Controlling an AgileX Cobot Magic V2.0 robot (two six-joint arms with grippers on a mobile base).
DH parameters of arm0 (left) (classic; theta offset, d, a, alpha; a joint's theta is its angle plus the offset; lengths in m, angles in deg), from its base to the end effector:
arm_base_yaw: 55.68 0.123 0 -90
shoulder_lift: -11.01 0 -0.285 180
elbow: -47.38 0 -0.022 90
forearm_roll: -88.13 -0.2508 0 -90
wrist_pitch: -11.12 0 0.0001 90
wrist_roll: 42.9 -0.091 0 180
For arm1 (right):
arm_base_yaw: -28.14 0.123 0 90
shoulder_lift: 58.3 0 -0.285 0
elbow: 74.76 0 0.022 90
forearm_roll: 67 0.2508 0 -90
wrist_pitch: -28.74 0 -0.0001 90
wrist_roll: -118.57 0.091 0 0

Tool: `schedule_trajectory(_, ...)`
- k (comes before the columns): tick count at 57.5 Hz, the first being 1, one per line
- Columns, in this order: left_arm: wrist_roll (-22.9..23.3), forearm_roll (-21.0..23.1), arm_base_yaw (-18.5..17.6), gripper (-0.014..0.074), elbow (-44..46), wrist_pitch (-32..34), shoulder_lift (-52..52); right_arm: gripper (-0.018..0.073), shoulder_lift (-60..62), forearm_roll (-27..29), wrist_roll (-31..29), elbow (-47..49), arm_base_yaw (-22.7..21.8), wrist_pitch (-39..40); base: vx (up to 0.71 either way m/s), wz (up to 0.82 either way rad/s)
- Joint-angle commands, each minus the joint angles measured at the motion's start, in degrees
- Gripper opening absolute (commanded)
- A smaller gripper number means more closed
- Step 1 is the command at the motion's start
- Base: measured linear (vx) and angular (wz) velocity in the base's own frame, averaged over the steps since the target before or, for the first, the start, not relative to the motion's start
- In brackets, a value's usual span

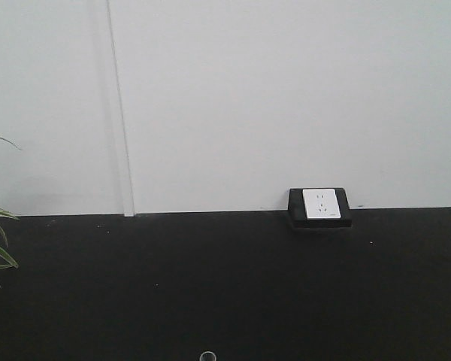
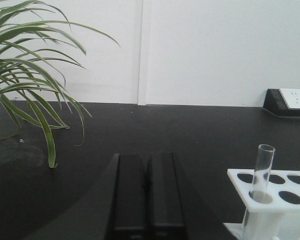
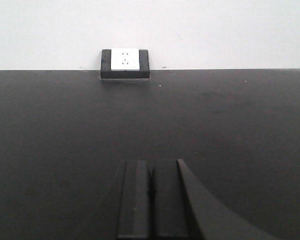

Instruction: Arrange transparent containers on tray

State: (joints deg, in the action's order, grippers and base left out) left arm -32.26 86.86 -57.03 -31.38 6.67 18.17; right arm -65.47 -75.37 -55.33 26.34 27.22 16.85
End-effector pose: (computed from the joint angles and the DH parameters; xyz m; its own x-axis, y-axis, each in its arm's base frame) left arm 0.0568 -0.0012 0.1976 -0.0099 -0.1627 -0.9866 0.0205 0.9864 -0.1629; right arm 0.0560 -0.0036 0.1852 -0.1379 -0.0343 -0.9899 0.0407 0.9984 -0.0403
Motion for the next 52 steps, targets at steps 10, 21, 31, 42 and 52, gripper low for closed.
schedule_trajectory(10,0.10,0.33,-0.12,-0.0006,-2.02,4.79,-0.80,-0.0011,-0.10,-0.29,-0.29,-0.57,-0.12,4.38,0.00,0.00)
schedule_trajectory(21,0.10,0.33,-0.12,-0.0006,-2.02,4.79,-0.80,-0.0011,-0.10,-0.29,-0.29,-0.57,-0.12,4.38,0.00,0.00)
schedule_trajectory(31,0.10,0.33,-0.12,-0.0006,-2.02,4.79,-0.80,-0.0011,-0.10,-0.29,-0.29,-0.57,-0.12,4.38,0.00,0.00)
schedule_trajectory(42,0.10,0.33,-0.12,-0.0006,-2.02,4.79,-0.80,-0.0011,-0.10,-0.29,-0.29,-0.57,-0.12,4.38,0.00,0.00)
schedule_trajectory(52,0.04,0.27,-0.12,-0.0006,-2.02,5.78,-0.80,-0.0011,-0.10,-0.86,-0.29,-0.57,-0.12,4.48,0.00,0.00)
